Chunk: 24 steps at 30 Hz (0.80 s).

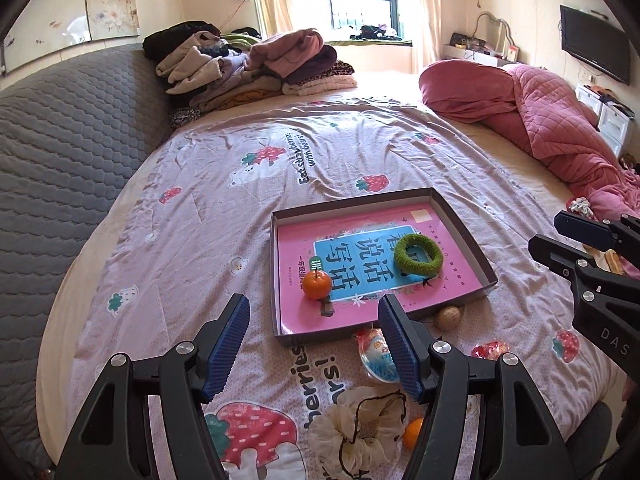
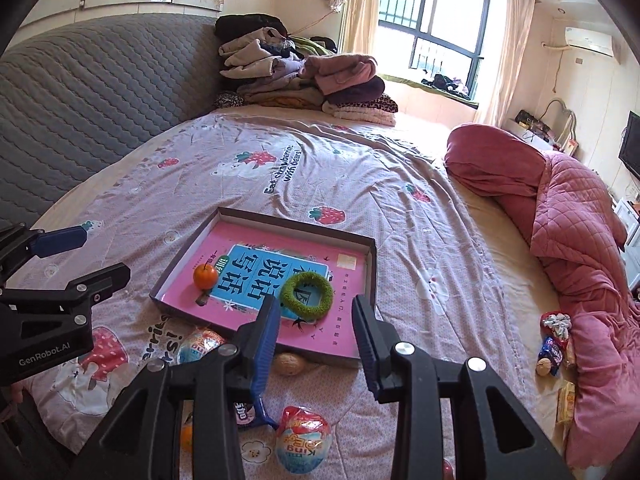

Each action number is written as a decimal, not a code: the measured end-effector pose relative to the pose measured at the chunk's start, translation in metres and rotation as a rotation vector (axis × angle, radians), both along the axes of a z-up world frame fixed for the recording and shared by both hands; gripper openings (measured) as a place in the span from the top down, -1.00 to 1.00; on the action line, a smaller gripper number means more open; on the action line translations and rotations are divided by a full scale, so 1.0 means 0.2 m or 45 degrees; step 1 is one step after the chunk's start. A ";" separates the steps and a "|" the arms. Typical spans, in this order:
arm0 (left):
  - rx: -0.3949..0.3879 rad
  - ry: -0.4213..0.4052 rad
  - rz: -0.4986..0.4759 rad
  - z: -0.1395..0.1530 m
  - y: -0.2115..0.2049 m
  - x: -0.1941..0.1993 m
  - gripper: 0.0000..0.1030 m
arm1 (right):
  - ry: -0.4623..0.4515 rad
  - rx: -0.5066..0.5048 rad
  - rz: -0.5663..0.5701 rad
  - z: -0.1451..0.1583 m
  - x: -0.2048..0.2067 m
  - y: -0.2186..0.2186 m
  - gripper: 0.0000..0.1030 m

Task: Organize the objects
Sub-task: 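Withdraw both open tools from the tray back toward the loose items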

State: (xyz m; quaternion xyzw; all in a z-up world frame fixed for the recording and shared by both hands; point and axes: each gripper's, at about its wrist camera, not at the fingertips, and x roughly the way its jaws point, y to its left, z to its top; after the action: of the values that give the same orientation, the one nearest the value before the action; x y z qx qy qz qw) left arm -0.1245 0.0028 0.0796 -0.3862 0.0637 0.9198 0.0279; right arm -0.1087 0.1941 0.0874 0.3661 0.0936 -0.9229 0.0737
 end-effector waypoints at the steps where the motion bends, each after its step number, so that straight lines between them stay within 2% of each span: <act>1: -0.005 0.004 0.001 -0.01 0.00 0.02 -0.33 | -0.002 0.001 0.002 -0.01 0.01 0.00 0.28; 7: -0.060 0.010 0.003 -0.07 0.04 0.11 -0.33 | -0.014 -0.009 0.010 -0.04 0.10 0.03 0.27; 24: -0.094 -0.046 0.008 -0.23 0.05 0.27 -0.33 | -0.087 0.017 -0.003 -0.24 0.26 0.08 0.26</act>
State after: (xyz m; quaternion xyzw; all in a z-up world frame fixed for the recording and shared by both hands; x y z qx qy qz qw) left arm -0.0701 0.0127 0.0328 -0.4039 0.0957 0.9097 0.0121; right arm -0.0569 0.2100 0.0395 0.3981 0.0967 -0.9093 0.0732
